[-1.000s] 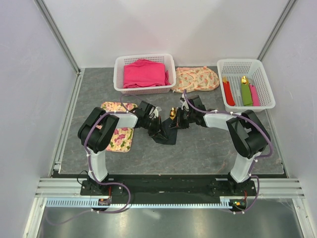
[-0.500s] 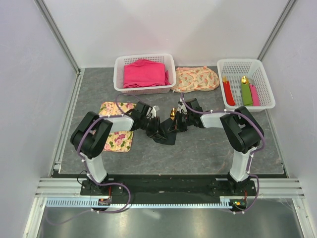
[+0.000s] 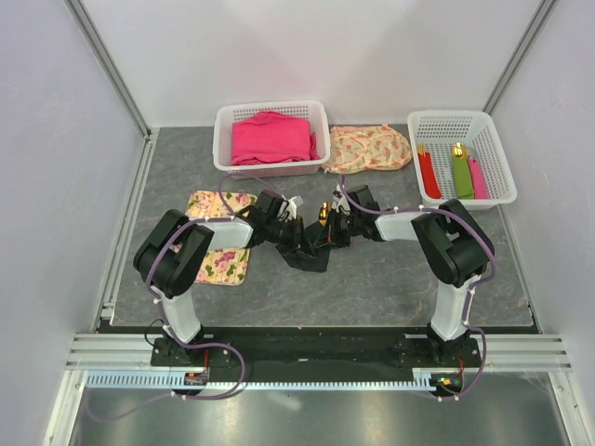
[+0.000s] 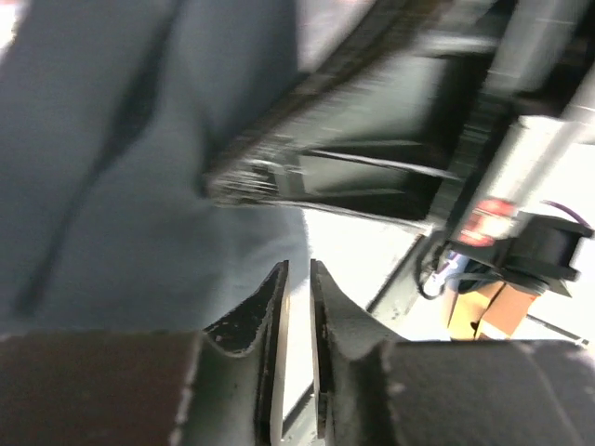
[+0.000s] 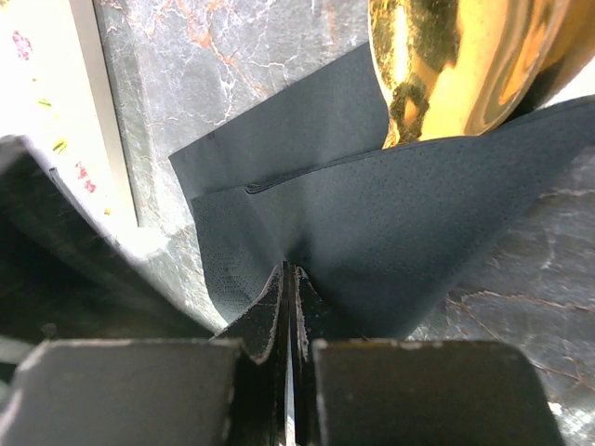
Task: Place the utensils on the paper napkin and roll it up
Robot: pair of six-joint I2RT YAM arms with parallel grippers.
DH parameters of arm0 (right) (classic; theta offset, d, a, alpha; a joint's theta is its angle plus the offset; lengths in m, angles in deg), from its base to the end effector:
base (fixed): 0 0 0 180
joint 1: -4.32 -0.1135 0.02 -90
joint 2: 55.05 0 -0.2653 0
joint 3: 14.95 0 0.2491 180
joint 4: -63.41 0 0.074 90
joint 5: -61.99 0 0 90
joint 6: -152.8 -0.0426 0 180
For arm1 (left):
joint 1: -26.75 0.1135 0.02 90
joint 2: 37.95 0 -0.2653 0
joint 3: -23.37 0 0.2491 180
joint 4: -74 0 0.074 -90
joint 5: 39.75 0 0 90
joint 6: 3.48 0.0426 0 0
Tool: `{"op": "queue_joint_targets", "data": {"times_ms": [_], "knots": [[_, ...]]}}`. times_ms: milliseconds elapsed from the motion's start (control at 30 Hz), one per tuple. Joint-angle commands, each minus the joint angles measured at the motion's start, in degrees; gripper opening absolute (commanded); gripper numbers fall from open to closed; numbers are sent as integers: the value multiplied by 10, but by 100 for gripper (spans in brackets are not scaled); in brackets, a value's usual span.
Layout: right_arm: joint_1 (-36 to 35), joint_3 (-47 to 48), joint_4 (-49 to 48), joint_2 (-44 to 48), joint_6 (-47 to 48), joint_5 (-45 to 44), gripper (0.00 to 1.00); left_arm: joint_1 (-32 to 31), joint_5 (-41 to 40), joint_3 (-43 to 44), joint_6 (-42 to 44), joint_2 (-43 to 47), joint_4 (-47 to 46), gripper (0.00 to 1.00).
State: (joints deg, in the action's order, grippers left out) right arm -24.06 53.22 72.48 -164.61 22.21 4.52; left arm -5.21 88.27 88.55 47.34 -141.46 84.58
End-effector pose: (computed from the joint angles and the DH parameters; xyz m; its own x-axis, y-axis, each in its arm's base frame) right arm 0.3108 0.1940 0.1140 -0.9719 0.0984 -0.2136 -0.0916 0.6782 0.7291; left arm 0.2814 -0.2065 0.1359 -0.9761 0.0224 -0.2162 0.1855 0.6040 -0.7751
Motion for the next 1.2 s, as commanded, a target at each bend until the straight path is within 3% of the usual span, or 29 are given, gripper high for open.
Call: {"op": "queue_joint_targets", "data": {"times_ms": [0,167,533,1167], "knots": [[-11,-26,40,-8,17,-51,0,1,-22,8,-2,-35,26,17],[-13,-7,45,10,18,-36,4,7,-37,3,-2,-56,78,5],[-12,71,128,73,67,-63,25,7,-44,22,10,-70,114,3],[-18,54,128,-19,95,-91,0,7,-30,21,15,-65,105,3]]}}
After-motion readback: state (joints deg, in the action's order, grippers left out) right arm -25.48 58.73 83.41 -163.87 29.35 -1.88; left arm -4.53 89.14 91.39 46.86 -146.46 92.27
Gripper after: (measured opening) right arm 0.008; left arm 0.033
